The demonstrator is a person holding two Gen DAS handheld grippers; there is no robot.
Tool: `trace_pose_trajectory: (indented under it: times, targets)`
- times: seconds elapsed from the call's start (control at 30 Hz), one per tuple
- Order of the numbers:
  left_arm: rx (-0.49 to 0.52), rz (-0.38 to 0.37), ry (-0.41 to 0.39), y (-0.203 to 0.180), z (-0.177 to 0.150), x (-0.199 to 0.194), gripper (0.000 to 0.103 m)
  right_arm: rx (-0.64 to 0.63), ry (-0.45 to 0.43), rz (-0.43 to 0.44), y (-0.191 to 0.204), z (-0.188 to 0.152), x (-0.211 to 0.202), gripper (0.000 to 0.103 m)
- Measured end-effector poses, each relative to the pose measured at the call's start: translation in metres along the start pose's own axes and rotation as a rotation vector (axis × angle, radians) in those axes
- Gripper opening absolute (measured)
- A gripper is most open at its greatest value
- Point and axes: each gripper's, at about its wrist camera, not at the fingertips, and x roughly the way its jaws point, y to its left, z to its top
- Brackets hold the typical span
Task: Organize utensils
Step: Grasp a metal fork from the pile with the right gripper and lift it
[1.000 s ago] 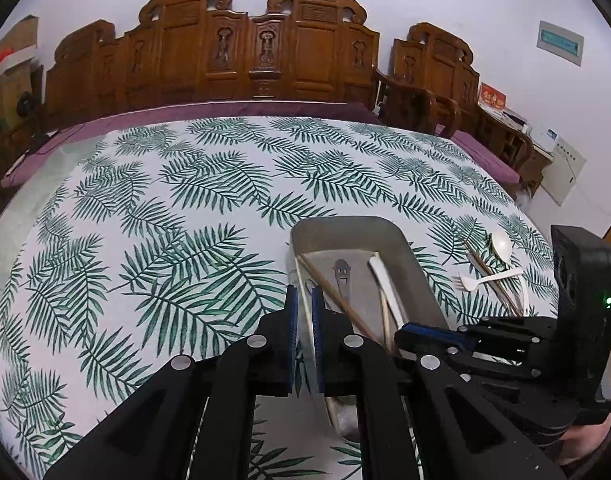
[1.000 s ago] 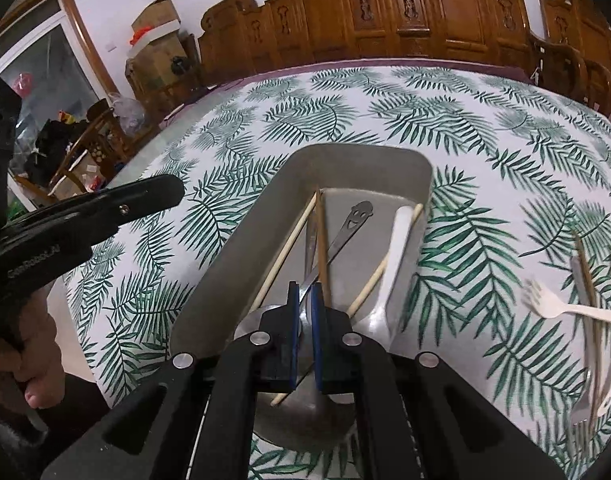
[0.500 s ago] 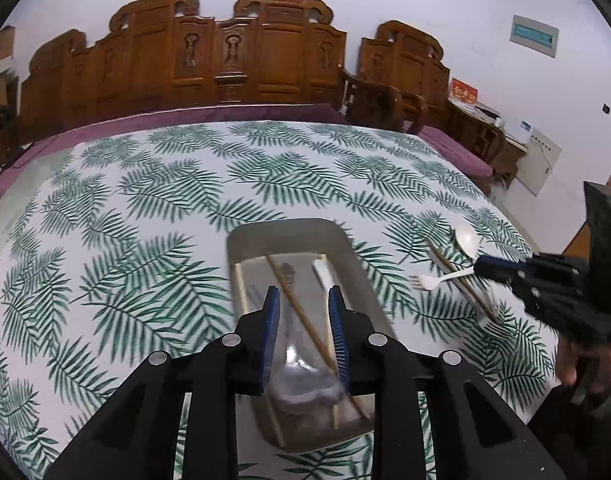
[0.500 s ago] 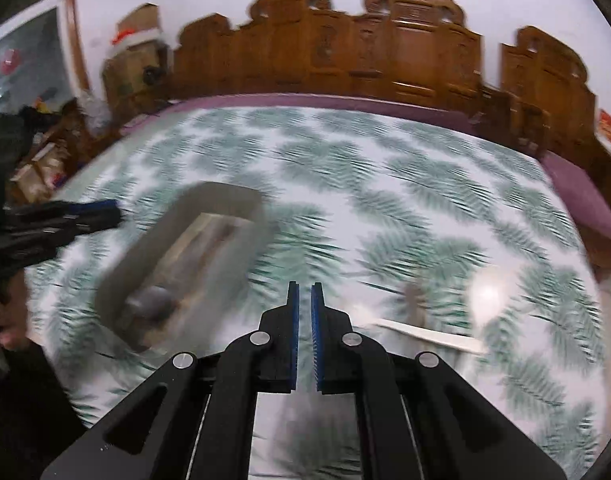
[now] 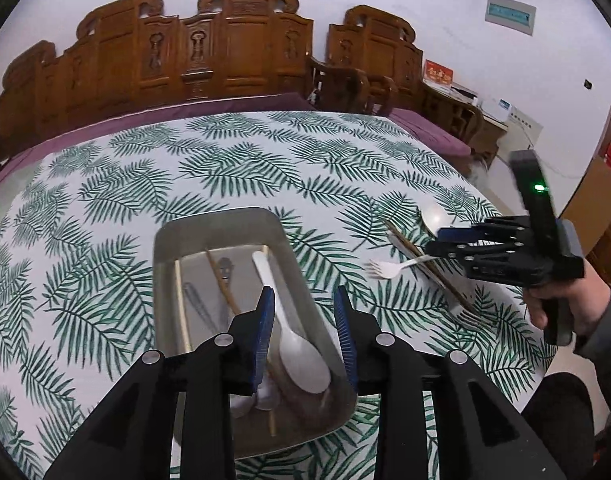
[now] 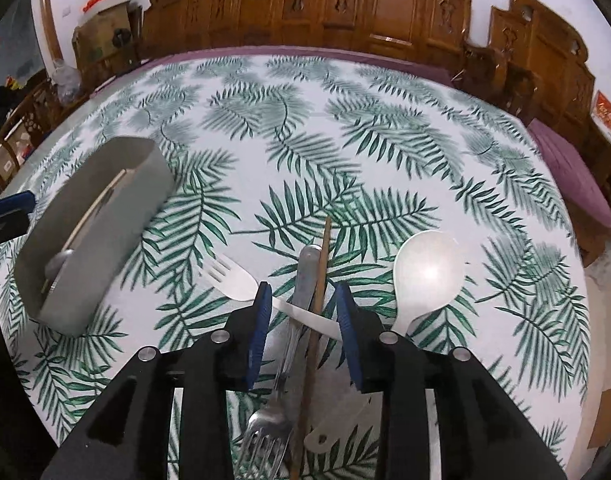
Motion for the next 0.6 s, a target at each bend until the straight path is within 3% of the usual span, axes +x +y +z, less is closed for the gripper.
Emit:
trace_pose_trajectory:
  times: [0.4, 0.47, 0.5, 0.6]
  targets:
    - [0.031, -0.008, 0.007, -0.010, -0.001, 0.002, 0.029, -0.111, 0.120, 0.047, 0.024, -0.008, 0.013, 0.036]
    - [0.024, -0.012, 0.003, -0.009, 0.000, 0.001, 0.029, -0.133, 0.128, 0.050, 0.029, -0.009, 0.013, 0.031]
    - [0.022, -0.014, 0.003, -0.009, 0.000, 0.001, 0.028, -0.148, 0.135, 0.044, 0.033, -0.009, 0.014, 0.023]
    - [0.026, -0.017, 0.006, -0.011, 0.000, 0.002, 0.029, -0.178, 0.157, 0.024, 0.039, -0.011, 0.017, 0.021]
